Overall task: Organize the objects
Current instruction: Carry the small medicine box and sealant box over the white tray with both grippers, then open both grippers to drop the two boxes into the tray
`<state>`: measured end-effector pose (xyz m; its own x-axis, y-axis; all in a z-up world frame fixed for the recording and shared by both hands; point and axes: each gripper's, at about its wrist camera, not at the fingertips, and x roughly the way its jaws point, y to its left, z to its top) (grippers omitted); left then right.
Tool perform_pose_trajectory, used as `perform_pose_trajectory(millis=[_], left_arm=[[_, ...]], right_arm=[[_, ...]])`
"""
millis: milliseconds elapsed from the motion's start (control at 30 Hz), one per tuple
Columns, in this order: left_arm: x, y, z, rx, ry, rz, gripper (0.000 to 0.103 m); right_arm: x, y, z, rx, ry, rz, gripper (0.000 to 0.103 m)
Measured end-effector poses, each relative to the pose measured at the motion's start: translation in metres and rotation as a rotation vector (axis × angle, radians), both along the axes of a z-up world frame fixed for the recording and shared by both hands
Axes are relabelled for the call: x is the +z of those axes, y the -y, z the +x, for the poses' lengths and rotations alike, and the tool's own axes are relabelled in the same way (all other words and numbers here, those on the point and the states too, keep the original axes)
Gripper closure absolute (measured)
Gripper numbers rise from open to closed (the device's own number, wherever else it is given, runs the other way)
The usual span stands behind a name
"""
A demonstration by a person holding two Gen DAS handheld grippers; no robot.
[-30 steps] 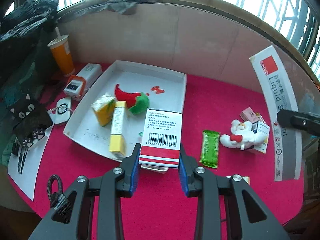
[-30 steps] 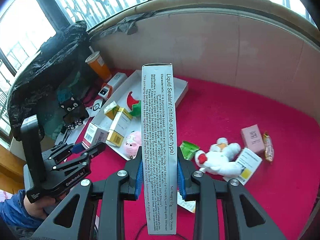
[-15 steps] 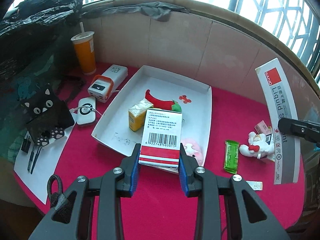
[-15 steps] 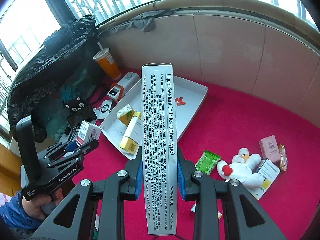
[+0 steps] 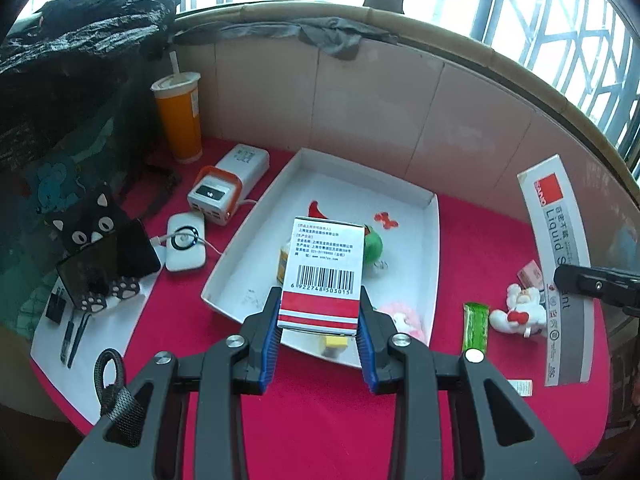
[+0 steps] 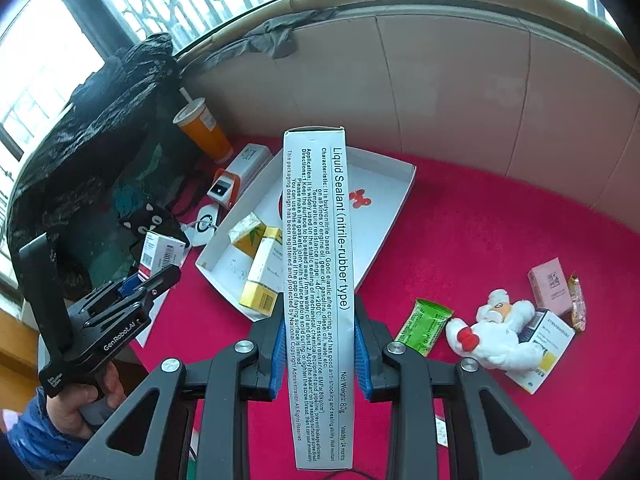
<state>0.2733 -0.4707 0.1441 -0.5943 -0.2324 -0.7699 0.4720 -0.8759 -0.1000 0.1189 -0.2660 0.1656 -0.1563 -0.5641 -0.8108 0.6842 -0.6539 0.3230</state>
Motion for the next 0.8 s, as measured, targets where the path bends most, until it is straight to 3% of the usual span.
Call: perform_pose_trajectory(millis=[367,800], left_arm=[[0.022,0.027,-0.028,-0.034,-0.033,-0.035,0.071],[0.008,0.046,-0.064,-0.068,-0.018,-0.016,0.071]], right_arm=[[-0.003,0.033,-0.017,-0.034,0.041,0.007,0.073],[-0.014,0.077,-0.034,-0.041,0.088,0.076,0.073]])
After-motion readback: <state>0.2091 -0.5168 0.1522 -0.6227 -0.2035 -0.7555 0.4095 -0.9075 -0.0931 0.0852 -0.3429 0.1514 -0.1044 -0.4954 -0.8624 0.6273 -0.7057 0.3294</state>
